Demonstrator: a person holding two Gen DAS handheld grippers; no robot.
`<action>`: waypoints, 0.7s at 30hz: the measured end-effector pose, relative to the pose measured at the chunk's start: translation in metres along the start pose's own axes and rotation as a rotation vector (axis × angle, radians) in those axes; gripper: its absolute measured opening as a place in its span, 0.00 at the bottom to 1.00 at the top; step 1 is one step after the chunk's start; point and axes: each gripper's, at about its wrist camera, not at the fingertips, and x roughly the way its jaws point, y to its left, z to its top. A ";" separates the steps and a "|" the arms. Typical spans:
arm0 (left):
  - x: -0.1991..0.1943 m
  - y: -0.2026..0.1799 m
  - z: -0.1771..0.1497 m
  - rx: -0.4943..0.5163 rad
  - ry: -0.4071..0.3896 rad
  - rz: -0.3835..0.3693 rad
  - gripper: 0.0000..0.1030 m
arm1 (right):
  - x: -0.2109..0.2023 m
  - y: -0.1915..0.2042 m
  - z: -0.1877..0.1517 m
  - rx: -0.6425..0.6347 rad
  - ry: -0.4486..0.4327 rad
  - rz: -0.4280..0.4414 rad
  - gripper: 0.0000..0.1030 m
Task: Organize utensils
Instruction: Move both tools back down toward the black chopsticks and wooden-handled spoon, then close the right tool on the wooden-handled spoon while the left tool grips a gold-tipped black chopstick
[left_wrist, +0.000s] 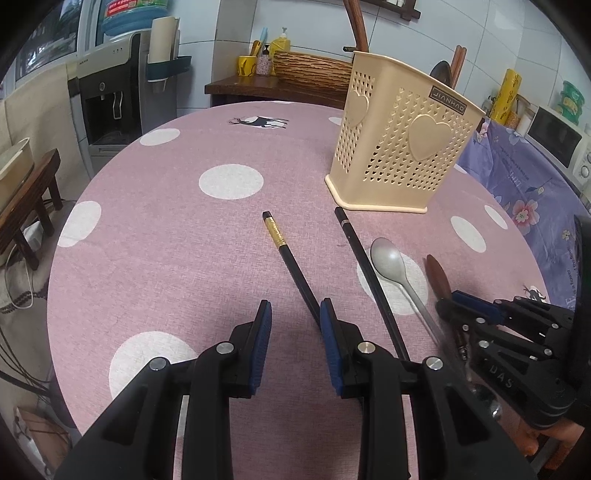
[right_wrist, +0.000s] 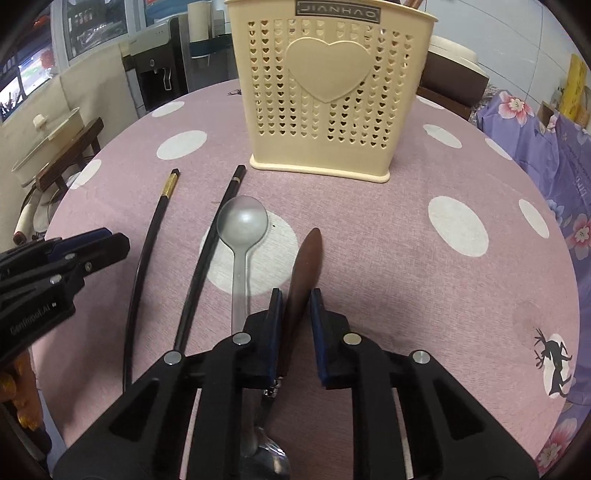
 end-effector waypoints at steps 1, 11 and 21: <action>0.000 0.000 0.000 -0.001 0.000 0.001 0.27 | -0.001 -0.003 -0.002 -0.014 -0.001 -0.002 0.14; -0.001 0.001 0.001 0.003 -0.001 -0.003 0.27 | -0.010 -0.033 -0.014 -0.022 0.009 -0.069 0.12; 0.005 0.009 0.008 -0.036 0.011 -0.007 0.27 | -0.007 -0.046 -0.010 0.109 -0.009 0.025 0.24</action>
